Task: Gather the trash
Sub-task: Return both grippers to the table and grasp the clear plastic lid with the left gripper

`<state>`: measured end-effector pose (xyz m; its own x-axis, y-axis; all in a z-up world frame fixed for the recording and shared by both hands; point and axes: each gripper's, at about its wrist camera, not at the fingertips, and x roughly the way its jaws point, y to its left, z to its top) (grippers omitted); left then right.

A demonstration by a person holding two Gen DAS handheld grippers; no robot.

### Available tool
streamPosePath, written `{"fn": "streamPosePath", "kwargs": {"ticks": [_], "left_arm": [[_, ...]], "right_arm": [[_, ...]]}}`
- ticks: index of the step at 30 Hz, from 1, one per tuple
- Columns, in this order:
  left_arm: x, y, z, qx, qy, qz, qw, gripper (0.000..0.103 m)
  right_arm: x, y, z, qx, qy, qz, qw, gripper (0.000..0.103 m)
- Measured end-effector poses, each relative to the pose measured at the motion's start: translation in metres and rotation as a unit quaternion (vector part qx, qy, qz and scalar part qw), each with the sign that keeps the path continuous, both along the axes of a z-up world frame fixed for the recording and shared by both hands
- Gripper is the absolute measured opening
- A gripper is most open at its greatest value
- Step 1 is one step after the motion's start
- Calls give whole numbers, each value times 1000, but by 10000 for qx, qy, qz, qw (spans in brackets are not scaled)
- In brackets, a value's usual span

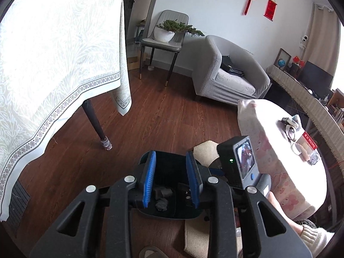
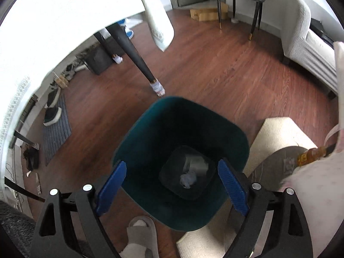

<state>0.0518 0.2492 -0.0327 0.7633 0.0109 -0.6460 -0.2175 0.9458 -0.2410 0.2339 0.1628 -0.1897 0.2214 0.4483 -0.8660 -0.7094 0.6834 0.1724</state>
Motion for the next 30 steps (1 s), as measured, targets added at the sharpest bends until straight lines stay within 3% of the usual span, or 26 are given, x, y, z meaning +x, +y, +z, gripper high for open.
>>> {"fn": "streamPosePath", "kwargs": {"ticks": [5,8,16,23,30], "left_arm": [[0,-6,13,206,-126,48,9997,31],[-1,-11,20,279,-203,-14,9994,31],[-1,-21,36,283,-443,32,9986,33],[12,-46,47,229,-650,-133,9975,37],[34,-92,52,258,-700,-522,9958,45]], "right_arm": [[-5,-12,22,208,-108,159,9996,88],[-12,-19,38,247,-277,326,9988,79],[-37,-54,112,849,-828,543,9915,75],[-39,-104,152,1083,-1364,246,9844,72],[-30,-169,171,1095,-1611,-193,9806,71]]}}
